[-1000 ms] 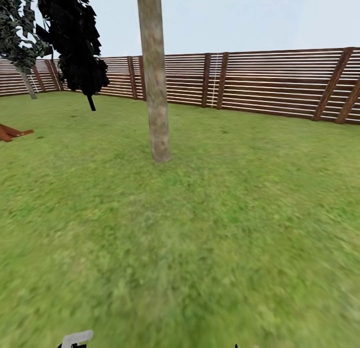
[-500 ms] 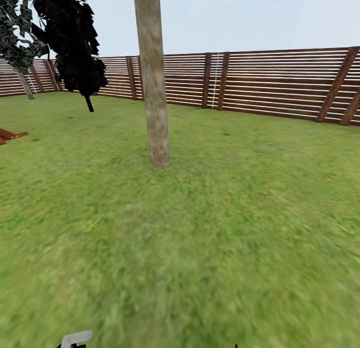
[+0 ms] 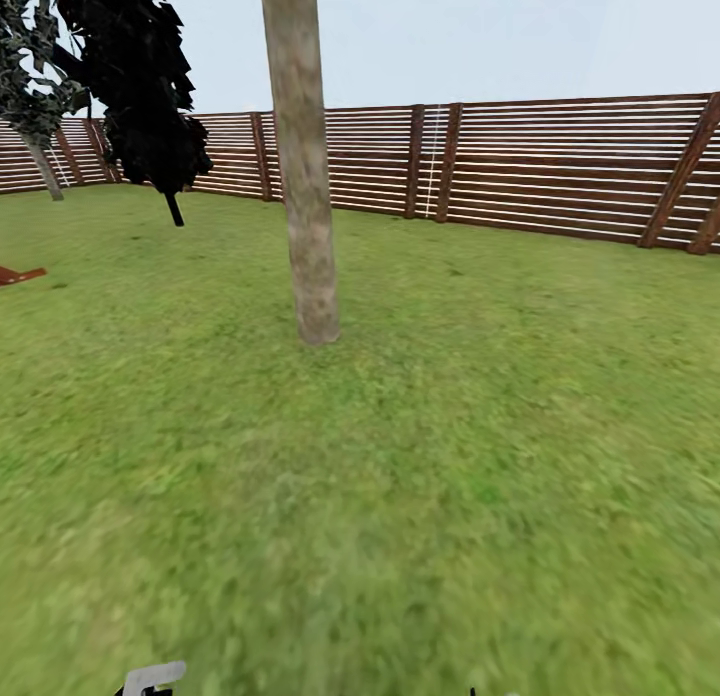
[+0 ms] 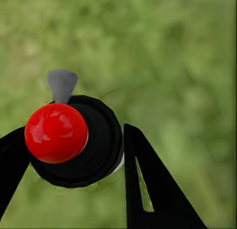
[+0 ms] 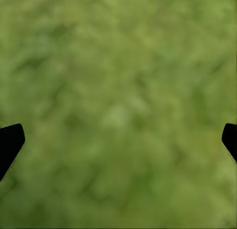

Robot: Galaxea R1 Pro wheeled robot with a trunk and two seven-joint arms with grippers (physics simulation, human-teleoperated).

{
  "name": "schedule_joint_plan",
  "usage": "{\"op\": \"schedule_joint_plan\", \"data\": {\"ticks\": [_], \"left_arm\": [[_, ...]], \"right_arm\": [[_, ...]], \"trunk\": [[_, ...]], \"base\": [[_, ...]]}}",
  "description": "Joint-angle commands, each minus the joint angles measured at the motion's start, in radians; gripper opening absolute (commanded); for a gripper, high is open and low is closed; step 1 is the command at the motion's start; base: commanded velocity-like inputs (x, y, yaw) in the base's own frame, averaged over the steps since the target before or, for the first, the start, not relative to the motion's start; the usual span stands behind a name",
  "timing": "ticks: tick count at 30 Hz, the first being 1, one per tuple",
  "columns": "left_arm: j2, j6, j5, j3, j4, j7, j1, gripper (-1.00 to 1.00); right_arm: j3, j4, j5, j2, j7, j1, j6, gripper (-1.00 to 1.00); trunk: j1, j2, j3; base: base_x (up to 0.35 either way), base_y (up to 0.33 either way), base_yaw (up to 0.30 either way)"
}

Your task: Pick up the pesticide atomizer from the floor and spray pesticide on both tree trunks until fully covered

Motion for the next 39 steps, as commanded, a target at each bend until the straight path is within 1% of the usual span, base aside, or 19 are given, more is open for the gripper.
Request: {"op": "schedule_joint_plan", "data": {"ticks": [1, 4, 6, 9, 11, 12, 13, 14, 15, 16, 18, 19, 21, 30, 36, 39], "left_arm": [[0.0, 0.0, 0.0, 0.0, 0.0, -0.002, 0.0, -1.0], [0.0, 0.0, 0.0, 0.0, 0.001, -0.005, 0.0, -1.0], [0.0, 0.002, 0.001, 0.0, 0.001, -0.006, 0.0, -1.0], [-0.001, 0.001, 0.0, 0.0, 0.001, -0.006, 0.0, -1.0], [-0.001, 0.002, 0.0, 0.0, 0.001, -0.006, 0.0, -1.0], [-0.001, 0.002, 0.001, 0.001, 0.001, -0.006, 0.0, -1.0], [0.0, 0.001, 0.001, 0.001, 0.001, -0.006, 0.0, -1.0], [0.0, 0.001, 0.001, 0.001, 0.001, -0.006, 0.0, -1.0], [0.0, 0.001, 0.001, 0.001, 0.001, -0.005, 0.0, -1.0], [0.0, 0.001, 0.001, 0.0, 0.001, -0.004, 0.0, -1.0], [0.0, 0.001, 0.001, 0.0, 0.001, 0.001, 0.0, -1.0], [-0.001, 0.001, 0.001, 0.0, 0.001, 0.003, 0.0, -1.0], [-0.001, 0.002, 0.001, 0.0, 0.001, 0.005, 0.006, -1.0], [-0.002, -0.001, 0.002, 0.0, 0.0, 0.005, 0.011, -1.0], [-0.002, -0.001, 0.002, 0.0, 0.0, 0.005, 0.011, -1.0], [-0.002, -0.001, 0.002, 0.0, 0.0, 0.005, 0.011, -1.0]], "right_arm": [[0.0, 0.0, 0.0, 0.0, 0.0, 0.0, 0.0, 1.0], [0.0, 0.0, 0.0, 0.0, 0.001, 0.0, 0.0, 1.0], [-0.002, -0.011, -0.004, 0.007, 0.0, 0.0, -0.002, 1.0], [-0.001, -0.102, -0.002, 0.007, 0.0, 0.0, -0.005, 1.0], [0.0, -0.209, 0.01, 0.007, 0.001, 0.0, -0.006, 1.0], [0.001, -0.236, 0.013, 0.006, 0.001, 0.0, -0.006, 1.0], [0.001, -0.24, 0.016, -0.001, 0.004, 0.0, -0.006, 1.0], [0.002, -0.228, 0.024, -0.017, 0.005, 0.0, -0.006, 1.0], [0.003, -0.216, 0.04, -0.034, 0.006, 0.0, -0.006, 1.0], [0.003, -0.21, 0.061, -0.041, 0.007, 0.0, -0.006, 1.0], [0.003, -0.2, 0.139, -0.052, 0.006, 0.0, -0.006, 1.0], [0.003, -0.198, 0.19, -0.054, 0.006, 0.0, -0.006, 1.0], [0.002, -0.197, 0.225, -0.059, 0.006, 0.0, -0.006, 1.0], [0.002, -0.196, 0.229, -0.057, 0.005, 0.0, -0.006, 1.0], [0.002, -0.196, 0.229, -0.057, 0.002, 0.0, -0.006, 1.0], [0.002, -0.196, 0.229, -0.058, 0.002, 0.0, -0.006, 1.0]], "trunk": [[0.0, 0.0, 0.0], [0.0, 0.0, 0.0], [0.0, 0.0, 0.0], [0.0, 0.0, 0.0], [0.0, 0.0, 0.0], [0.0, 0.0, 0.0], [0.0, 0.0, 0.0], [0.0, 0.0, 0.0], [0.0, 0.0, 0.0], [0.0, 0.0, 0.0], [0.0, 0.0, 0.0], [0.0, 0.0, 0.0], [0.0, 0.0, 0.0], [0.0, 0.0, 0.0], [0.0, 0.0, 0.0], [0.0, 0.0, 0.0]], "base": [[0.339, 0.0, 0.0], [0.339, 0.0, 0.0], [0.339, 0.0, 0.0], [0.339, 0.0, 0.0], [0.339, 0.0, 0.0], [0.339, 0.0, 0.0], [0.339, 0.0, 0.0], [0.339, 0.0, 0.0], [0.339, 0.0, 0.0], [0.339, 0.0, 0.0], [0.339, 0.0, 0.0], [0.339, 0.0, 0.0], [0.339, 0.0, 0.0], [0.339, 0.0, 0.001], [0.339, 0.0, 0.198], [0.339, 0.0, 0.075]]}}
